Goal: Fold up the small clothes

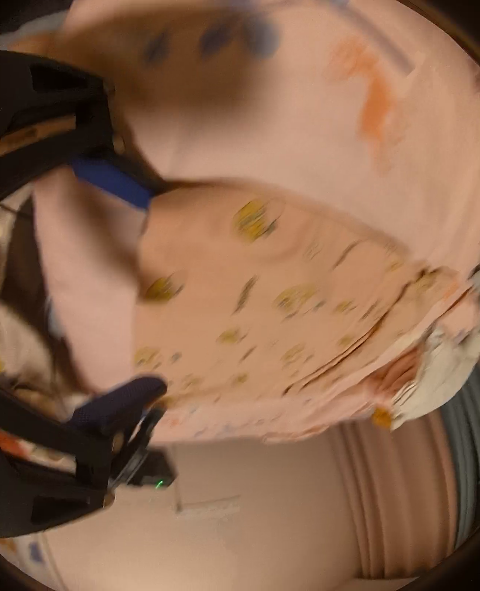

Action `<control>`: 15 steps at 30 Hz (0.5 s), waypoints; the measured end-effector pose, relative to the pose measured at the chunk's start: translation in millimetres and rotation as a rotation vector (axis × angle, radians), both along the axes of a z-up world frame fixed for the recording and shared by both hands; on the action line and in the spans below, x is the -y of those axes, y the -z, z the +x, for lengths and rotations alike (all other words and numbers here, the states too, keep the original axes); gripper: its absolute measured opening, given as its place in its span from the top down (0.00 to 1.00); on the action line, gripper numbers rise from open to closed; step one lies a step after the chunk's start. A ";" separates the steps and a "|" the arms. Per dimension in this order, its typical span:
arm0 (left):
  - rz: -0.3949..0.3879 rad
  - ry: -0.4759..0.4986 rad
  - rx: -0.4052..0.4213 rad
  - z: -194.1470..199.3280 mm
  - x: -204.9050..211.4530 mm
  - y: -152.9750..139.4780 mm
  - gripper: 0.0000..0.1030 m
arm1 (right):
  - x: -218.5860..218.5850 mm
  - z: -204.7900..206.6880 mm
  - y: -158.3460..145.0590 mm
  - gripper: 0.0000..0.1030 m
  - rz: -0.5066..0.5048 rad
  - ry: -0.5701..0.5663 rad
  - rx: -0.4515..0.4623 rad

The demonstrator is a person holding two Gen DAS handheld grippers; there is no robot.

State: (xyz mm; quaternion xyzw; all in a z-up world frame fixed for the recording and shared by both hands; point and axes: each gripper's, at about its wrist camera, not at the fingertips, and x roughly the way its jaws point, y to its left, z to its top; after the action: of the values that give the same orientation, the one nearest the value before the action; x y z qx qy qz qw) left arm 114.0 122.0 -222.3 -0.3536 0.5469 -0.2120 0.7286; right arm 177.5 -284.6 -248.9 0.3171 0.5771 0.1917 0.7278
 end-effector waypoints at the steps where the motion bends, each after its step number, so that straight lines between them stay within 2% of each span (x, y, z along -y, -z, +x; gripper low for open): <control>1: 0.041 0.008 0.001 -0.5 4.5 0.7 0.37 | -3.7 1.6 1.5 0.70 -0.011 -0.004 0.006; 2: 0.109 0.012 0.015 0.3 10.1 0.5 0.44 | -5.7 2.3 2.6 0.75 -0.017 -0.005 0.013; 3: 0.153 0.002 0.031 0.4 12.2 -0.7 0.57 | -6.6 2.3 2.8 0.81 -0.029 -0.002 0.019; 4: 0.175 -0.020 0.034 0.3 11.0 -2.3 0.65 | -4.9 3.5 3.2 0.82 -0.034 0.004 0.021; 5: 0.172 -0.050 0.027 1.0 7.3 -2.6 0.68 | -2.0 3.1 3.5 0.85 -0.030 0.015 0.019; 7: 0.187 -0.110 0.014 4.7 0.6 -2.3 0.82 | 7.1 3.0 3.3 0.88 -0.027 0.038 0.028; 10: 0.330 -0.146 0.066 8.8 4.3 -9.8 0.91 | 18.3 3.2 -0.9 0.91 -0.047 0.066 0.055; 12: 0.400 -0.140 0.085 11.8 12.4 -12.9 0.94 | 24.6 3.3 -2.0 0.91 -0.018 0.080 0.068; 15: 0.459 -0.159 0.126 12.9 21.4 -17.8 0.96 | 26.8 2.4 0.1 0.92 0.000 0.086 0.066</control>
State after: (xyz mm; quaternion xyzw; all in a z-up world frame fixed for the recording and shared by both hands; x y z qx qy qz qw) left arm 126.9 100.6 -204.6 -0.2070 0.5049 -0.0460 0.8367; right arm 179.9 -311.4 -249.0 0.3352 0.5385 0.1707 0.7540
